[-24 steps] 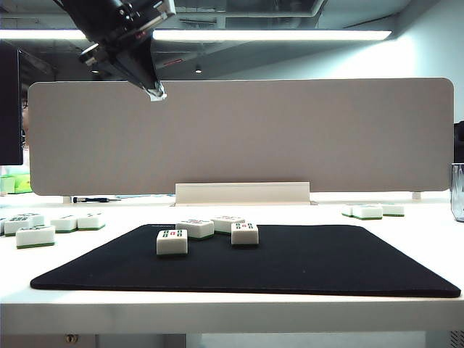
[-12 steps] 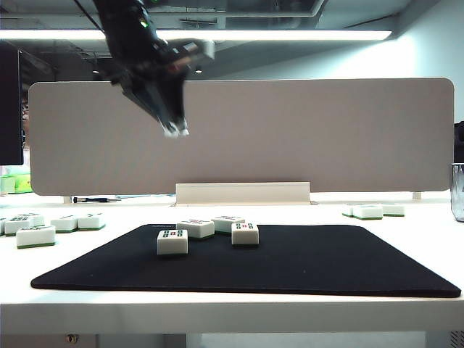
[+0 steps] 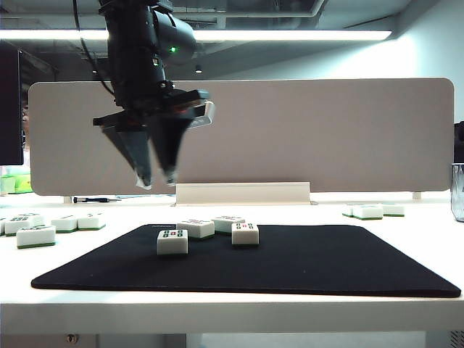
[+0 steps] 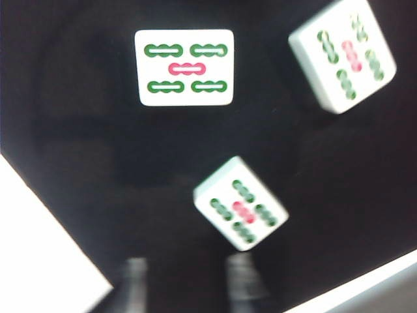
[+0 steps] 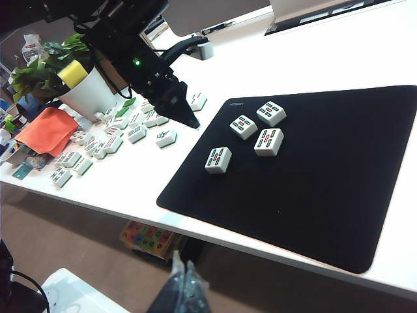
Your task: Arrange four mahjong tiles into a neat stack, creating two layers of paired tiles.
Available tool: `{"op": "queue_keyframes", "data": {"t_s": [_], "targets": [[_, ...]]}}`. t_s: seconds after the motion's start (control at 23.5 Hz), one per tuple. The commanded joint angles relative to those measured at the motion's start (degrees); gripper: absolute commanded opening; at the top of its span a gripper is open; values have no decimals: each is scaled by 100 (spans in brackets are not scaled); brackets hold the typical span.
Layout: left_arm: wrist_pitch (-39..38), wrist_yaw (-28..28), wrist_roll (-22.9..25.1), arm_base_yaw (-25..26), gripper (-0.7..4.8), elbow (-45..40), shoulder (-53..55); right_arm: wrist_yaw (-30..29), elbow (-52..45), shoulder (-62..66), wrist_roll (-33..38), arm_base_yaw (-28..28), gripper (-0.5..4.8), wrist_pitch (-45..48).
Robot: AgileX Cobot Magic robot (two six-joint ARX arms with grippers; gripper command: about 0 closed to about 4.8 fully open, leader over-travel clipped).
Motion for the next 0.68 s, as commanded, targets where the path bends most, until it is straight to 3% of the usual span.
{"op": "queue_keyframes", "data": {"t_s": [0.04, 0.13, 0.17, 0.26, 0.34, 0.55, 0.68], "targets": [[15, 310, -1108, -9, 292, 20, 0, 13, 15, -61, -20, 4, -1, 52], [9, 310, -1403, -17, 291, 20, 52, 72, 15, -61, -20, 2, -1, 55], [-116, 286, -1091, -50, 291, 20, 90, 153, 15, -61, -22, 2, -1, 52], [-334, 260, 111, -61, 291, 13, 151, 160, 15, -61, -22, 2, -1, 52], [-236, 269, 920, -72, 291, 13, 216, 160, 15, -61, -22, 2, -2, 55], [-245, 271, 2380, -149, 292, 13, 533, 157, 15, -61, -20, 2, -2, 52], [-190, 149, 3086, -223, 336, 13, 638, 157, 15, -61, -20, 2, -1, 52]]}}
